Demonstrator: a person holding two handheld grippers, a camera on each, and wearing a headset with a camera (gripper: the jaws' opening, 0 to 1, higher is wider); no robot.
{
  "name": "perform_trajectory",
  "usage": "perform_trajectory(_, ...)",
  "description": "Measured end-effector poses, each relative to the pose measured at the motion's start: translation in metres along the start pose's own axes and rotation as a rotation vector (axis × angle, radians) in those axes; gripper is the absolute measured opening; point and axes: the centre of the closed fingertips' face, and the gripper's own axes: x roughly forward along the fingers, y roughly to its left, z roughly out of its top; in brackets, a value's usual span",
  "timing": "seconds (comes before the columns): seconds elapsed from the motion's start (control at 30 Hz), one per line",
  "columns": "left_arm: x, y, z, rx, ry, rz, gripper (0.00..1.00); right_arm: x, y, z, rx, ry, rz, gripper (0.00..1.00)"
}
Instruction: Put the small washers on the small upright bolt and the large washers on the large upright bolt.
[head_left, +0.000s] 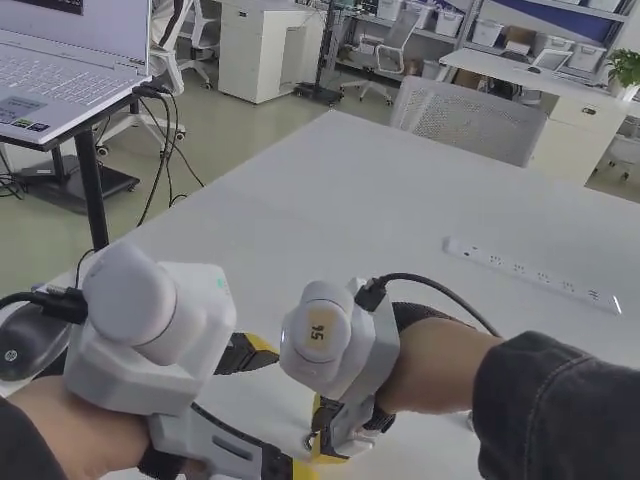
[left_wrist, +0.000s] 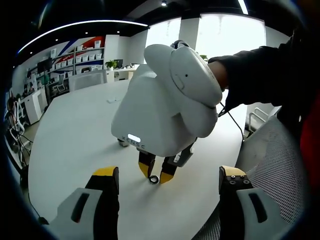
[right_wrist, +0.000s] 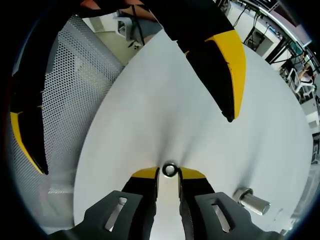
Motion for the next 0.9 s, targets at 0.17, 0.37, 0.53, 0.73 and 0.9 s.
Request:
perform_trajectory(0.17,0.000,0.001,-0.001,-0.001,0.001,0.000,0.82,0.000,-0.001,0.000,-0.003,-0.002,-0.001,0.15)
perform_trajectory(0.37,0.001,0.002,-0.001,-0.003,0.005,0.002,0.82,0.000,-0.002,0.000,0.006,-0.014,0.001,0.15)
perform_trajectory(0.53,0.001,0.003,-0.001,-0.004,0.007,0.003,0.82,-0.001,-0.002,-0.001,0.010,-0.016,0.000,0.15)
perform_trajectory(0.73,0.002,0.003,-0.001,-0.001,0.012,0.001,0.82,-0.005,-0.001,-0.005,0.027,-0.018,-0.004,0.15)
perform_trajectory(0.9,0.003,0.005,0.000,0.001,0.014,0.001,0.83,-0.010,0.001,-0.009,0.042,-0.018,-0.008,0.15)
